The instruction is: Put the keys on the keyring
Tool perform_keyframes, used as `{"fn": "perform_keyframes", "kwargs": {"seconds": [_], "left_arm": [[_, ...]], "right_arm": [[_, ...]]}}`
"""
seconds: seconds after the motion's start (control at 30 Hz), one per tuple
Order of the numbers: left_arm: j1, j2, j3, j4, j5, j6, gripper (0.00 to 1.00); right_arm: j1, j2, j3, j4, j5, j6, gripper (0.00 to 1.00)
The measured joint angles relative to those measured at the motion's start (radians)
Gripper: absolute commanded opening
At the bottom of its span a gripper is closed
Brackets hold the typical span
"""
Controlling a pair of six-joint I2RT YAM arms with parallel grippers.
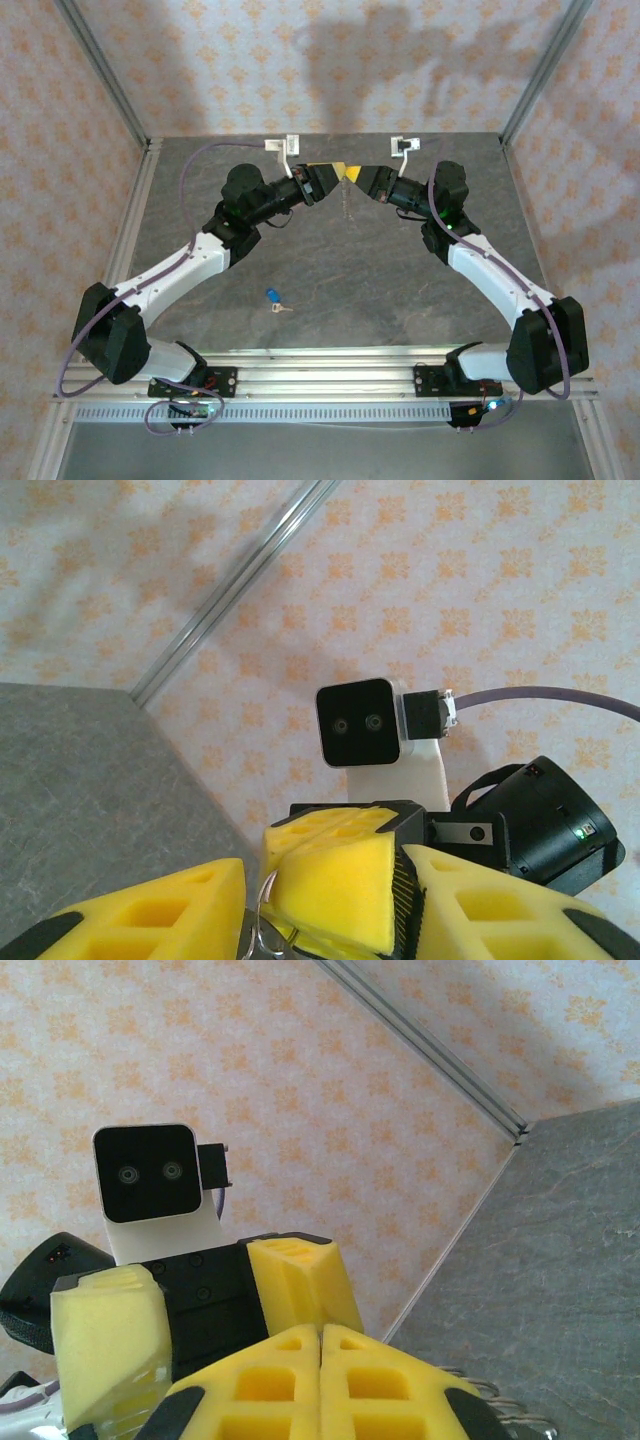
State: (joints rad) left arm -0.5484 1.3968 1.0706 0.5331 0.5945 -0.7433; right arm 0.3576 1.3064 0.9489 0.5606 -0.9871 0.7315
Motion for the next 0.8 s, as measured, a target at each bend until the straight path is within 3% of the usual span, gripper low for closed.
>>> {"fn": "perform_keyframes", "kwargs": {"seconds": [0.8], "left_arm": [[-0.017, 0.034, 0.0, 0.011, 0.015, 0.0, 0.42]], "right_arm": [[0.0, 0.0, 0.0, -0.02, 0.003, -0.015, 0.0]]}}
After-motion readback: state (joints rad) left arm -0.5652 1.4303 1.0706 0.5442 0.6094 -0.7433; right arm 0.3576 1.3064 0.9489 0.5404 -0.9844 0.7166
